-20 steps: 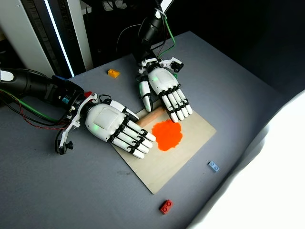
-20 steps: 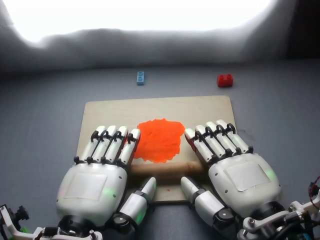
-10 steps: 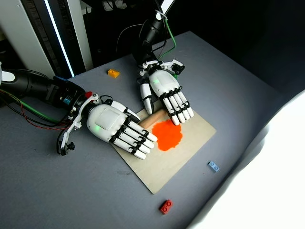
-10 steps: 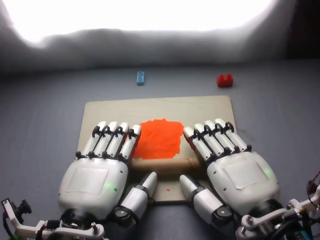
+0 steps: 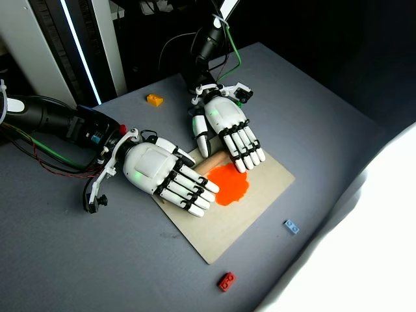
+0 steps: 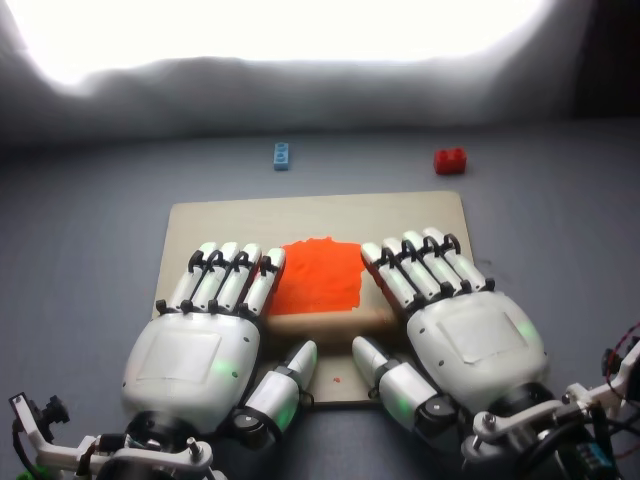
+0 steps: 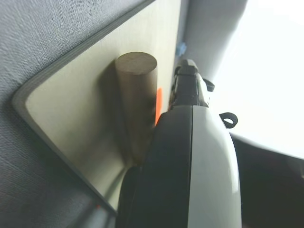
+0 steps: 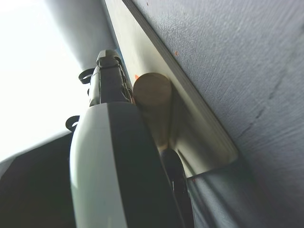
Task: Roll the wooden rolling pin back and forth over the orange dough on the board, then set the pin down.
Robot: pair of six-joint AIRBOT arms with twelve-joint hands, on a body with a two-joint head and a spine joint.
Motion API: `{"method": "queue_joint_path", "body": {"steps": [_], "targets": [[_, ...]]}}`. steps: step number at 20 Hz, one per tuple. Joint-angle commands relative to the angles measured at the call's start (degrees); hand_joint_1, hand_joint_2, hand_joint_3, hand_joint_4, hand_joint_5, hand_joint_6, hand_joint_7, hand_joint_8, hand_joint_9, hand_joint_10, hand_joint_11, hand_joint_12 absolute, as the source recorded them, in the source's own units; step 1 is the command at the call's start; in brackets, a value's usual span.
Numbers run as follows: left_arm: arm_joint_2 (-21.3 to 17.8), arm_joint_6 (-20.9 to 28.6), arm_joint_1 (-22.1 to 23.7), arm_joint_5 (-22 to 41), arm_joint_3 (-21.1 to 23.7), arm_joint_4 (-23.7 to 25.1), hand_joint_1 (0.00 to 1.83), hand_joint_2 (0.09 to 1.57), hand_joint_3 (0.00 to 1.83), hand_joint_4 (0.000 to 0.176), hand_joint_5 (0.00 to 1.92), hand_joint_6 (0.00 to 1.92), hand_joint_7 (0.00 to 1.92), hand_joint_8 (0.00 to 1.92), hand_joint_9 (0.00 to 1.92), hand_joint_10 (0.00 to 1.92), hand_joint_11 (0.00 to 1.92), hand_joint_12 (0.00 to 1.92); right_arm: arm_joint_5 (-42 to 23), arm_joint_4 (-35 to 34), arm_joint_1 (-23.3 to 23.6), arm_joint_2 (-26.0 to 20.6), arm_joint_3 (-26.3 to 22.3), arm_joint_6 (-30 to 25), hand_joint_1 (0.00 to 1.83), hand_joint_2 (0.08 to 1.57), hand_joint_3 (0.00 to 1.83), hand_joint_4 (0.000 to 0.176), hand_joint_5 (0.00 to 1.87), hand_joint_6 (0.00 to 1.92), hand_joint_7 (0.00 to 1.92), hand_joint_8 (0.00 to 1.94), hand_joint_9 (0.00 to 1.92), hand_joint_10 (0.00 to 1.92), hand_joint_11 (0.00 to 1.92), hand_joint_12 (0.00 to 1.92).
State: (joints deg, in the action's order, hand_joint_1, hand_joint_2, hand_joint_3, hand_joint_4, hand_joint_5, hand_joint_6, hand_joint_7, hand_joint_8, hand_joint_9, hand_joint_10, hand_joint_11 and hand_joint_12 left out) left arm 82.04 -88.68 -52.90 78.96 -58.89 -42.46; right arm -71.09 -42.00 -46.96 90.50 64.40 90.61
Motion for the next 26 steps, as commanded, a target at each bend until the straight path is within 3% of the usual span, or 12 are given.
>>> {"method": "queue_joint_path", "body": {"steps": [1, 8, 26], "targets": [[0.1, 0.0, 0.6, 5.6, -0.4, 3.3, 0.0, 1.45, 0.0, 0.0, 0.06, 0.0, 0.05, 0.0, 0.02, 0.0, 0.0, 0.09, -5.3, 3.9, 0.6, 0.1, 0.2, -0.3, 0.0, 1.46, 0.01, 0.0, 0.04, 0.0, 0.03, 0.0, 0.0, 0.0, 0.0, 0.0], [0.1, 0.5, 1.4, 4.9, -1.5, 2.8, 0.0, 1.46, 0.0, 0.0, 0.02, 0.0, 0.01, 0.0, 0.0, 0.0, 0.0, 0.0, -5.2, 3.8, 1.3, 0.2, 1.6, -0.7, 0.0, 1.46, 0.0, 0.0, 0.02, 0.0, 0.0, 0.0, 0.0, 0.0, 0.0, 0.0], [0.9, 1.8, 2.8, 1.5, -5.0, 2.8, 0.0, 1.46, 0.0, 0.0, 0.04, 0.0, 0.03, 0.0, 0.01, 0.0, 0.01, 0.02, -4.2, 2.7, 2.5, 0.3, 3.9, -1.6, 0.0, 1.47, 0.01, 0.0, 0.01, 0.0, 0.0, 0.0, 0.0, 0.0, 0.0, 0.0]]}}
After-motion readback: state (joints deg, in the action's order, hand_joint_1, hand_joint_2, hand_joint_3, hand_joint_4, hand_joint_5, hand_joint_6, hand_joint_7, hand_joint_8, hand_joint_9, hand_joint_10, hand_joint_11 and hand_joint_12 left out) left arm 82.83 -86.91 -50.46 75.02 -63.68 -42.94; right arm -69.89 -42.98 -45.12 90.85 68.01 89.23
